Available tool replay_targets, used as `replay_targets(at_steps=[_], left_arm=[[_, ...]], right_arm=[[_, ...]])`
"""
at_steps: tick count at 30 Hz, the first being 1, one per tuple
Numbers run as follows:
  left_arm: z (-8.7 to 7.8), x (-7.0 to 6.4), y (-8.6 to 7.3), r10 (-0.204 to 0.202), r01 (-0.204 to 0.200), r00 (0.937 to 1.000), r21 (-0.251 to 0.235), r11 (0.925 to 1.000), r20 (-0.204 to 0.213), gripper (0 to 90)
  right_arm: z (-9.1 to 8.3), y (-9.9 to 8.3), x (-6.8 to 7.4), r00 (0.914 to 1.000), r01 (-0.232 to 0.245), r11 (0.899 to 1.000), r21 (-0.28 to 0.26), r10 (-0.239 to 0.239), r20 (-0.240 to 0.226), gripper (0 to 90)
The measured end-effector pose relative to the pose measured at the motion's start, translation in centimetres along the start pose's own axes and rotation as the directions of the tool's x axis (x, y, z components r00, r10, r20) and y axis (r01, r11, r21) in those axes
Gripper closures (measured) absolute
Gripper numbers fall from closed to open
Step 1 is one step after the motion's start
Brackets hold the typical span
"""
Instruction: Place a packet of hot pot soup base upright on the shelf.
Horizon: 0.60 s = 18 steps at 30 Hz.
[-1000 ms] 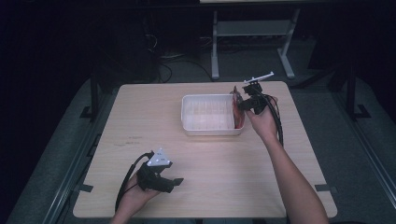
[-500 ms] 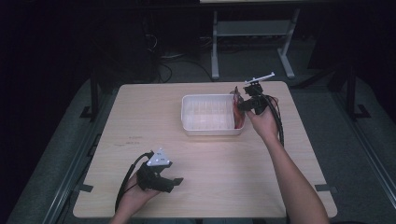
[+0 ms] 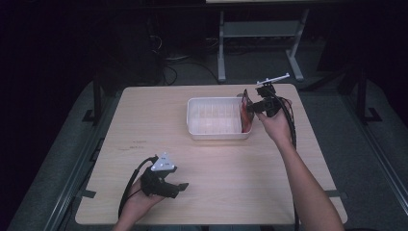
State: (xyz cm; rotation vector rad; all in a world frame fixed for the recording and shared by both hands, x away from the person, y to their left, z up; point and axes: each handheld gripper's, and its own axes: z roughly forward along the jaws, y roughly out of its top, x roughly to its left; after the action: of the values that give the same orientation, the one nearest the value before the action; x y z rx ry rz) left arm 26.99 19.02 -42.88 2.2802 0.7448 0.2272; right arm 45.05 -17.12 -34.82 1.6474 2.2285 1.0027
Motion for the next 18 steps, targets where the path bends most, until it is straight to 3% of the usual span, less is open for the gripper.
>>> replay_targets(at_steps=[18], left_arm=[[-0.1,0.0,0.0,-0.002,0.002,1.0000,-0.006,1.0000,-0.008,25.1]], right_arm=[[-1.5,-0.2,0.1,0.9976,0.010,1.000,-0.024,-0.012,-0.068,71.1]])
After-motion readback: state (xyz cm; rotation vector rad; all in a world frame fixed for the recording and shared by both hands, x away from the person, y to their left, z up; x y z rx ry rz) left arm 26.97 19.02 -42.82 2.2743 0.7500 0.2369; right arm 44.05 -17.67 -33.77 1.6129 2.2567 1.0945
